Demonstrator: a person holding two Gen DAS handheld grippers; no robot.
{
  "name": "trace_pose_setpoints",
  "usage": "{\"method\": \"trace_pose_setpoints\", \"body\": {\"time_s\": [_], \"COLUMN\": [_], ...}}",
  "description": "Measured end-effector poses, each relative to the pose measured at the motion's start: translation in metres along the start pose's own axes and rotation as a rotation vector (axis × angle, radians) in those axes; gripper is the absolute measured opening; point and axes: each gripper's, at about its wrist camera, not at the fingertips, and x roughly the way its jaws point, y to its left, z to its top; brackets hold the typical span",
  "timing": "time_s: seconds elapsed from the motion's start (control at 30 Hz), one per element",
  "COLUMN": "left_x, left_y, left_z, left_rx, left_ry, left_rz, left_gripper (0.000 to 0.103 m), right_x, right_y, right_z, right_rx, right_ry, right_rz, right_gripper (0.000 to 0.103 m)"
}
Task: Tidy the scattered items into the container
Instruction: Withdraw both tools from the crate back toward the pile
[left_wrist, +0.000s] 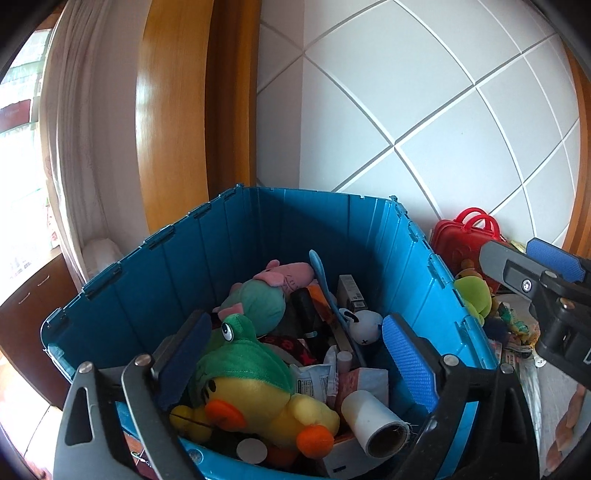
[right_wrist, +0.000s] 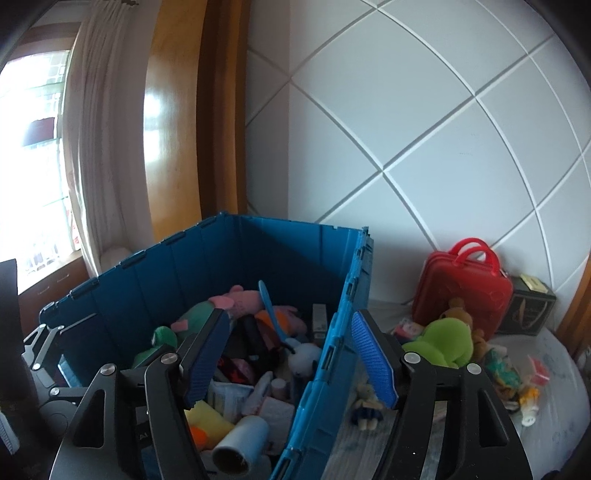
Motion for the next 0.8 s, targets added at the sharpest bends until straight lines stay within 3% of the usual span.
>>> {"method": "trace_pose_setpoints", "body": {"time_s": [0.17,0.23,0.57,0.8], "left_x": [-0.022,-0.033,-0.074,-0.055], "left_y": [-0.017,-0.029,-0.123,-0.224], "left_z": [0.0,0.0,0.001,-0.024], "left_rx": [0.011,0.018,0.069,0.1], "left_ry": [-0.044,-0.071,-0.153,-0.1], "left_rz": [-0.039,-0.069,-0.261,-0.327], "left_gripper": [0.097,0.103,0.103,0.103], "right_x": [-0.027,-0.039,-0.107,-0.128], "right_y": [-0.022,-0.036,-0.136,-0.235], "right_z": [-0.007,-0.011,-0.043,-0.076], "right_rx": [0.042,0.064,0.196,0.26], "right_ry": [-0.035,-0.05,-0.081,-0.056], "right_rz": [-0.045,-0.073,-0.261,-0.331], "right_gripper": [0.091,0.103,0.103,0.103]}}
